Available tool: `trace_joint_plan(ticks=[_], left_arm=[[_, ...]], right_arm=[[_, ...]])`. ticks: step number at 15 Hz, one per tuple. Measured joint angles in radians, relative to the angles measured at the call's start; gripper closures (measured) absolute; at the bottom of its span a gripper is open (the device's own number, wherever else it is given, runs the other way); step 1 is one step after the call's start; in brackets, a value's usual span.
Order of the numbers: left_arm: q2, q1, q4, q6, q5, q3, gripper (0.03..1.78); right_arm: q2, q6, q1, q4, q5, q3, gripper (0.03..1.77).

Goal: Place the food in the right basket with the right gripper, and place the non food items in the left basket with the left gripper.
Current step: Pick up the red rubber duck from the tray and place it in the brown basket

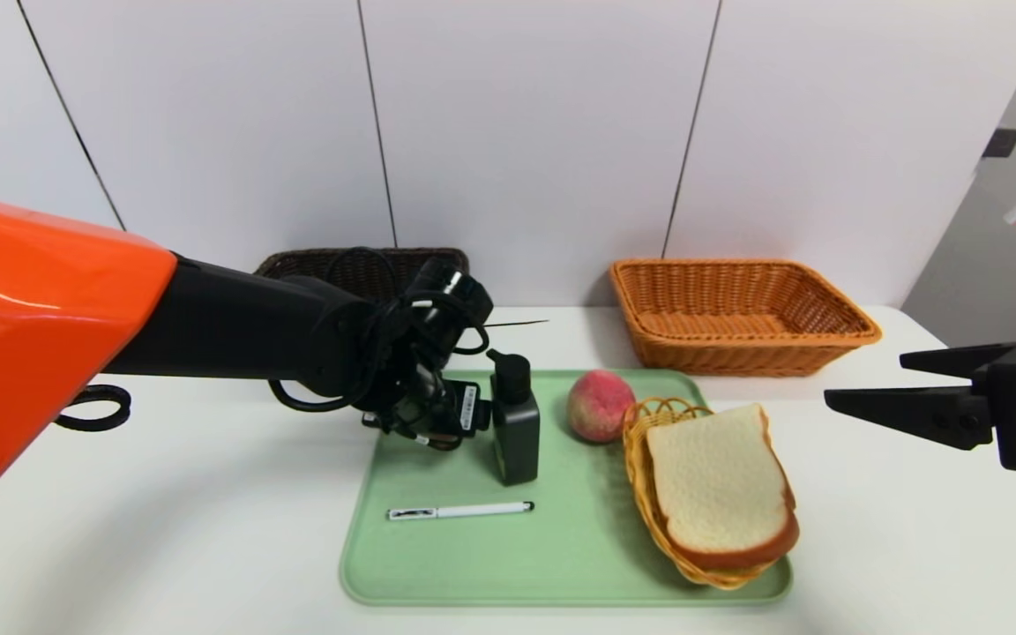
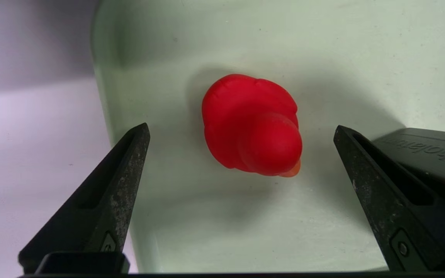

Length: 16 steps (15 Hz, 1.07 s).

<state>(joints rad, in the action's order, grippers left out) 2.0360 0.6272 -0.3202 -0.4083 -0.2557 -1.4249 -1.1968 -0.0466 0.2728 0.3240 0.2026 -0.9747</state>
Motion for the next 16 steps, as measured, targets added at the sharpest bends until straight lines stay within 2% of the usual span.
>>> trace_joint_plan(ticks=[5,6,9,11,13,16], left_arm=[[0.014,-0.001,0.000,0.000,-0.001,0.001,0.12],[0.015,-0.001,0.000,0.000,-0.001,0.001,0.23],[0.018,-0.002,0.001,0.000,-0.002,0.001,0.71],[0.022,-0.002,0.002,0.000,-0.004,0.001,0.93],[0.026,-0.003,0.003,0.000,-0.007,0.001,1.09],[0.028,-0.003,0.002,-0.004,-0.010,0.001,1.11]], right_arm=[[0.003,0.000,0.000,0.000,0.000,0.003,0.10],[0.003,0.000,0.000,0.000,0.000,0.003,0.10],[0.009,-0.001,0.000,0.000,0.000,0.004,0.10],[0.013,-0.001,0.000,0.000,0.001,0.005,0.10],[0.016,-0.002,0.000,0.001,0.002,0.008,0.10],[0.021,-0.002,0.000,0.001,0.005,0.013,0.10]])
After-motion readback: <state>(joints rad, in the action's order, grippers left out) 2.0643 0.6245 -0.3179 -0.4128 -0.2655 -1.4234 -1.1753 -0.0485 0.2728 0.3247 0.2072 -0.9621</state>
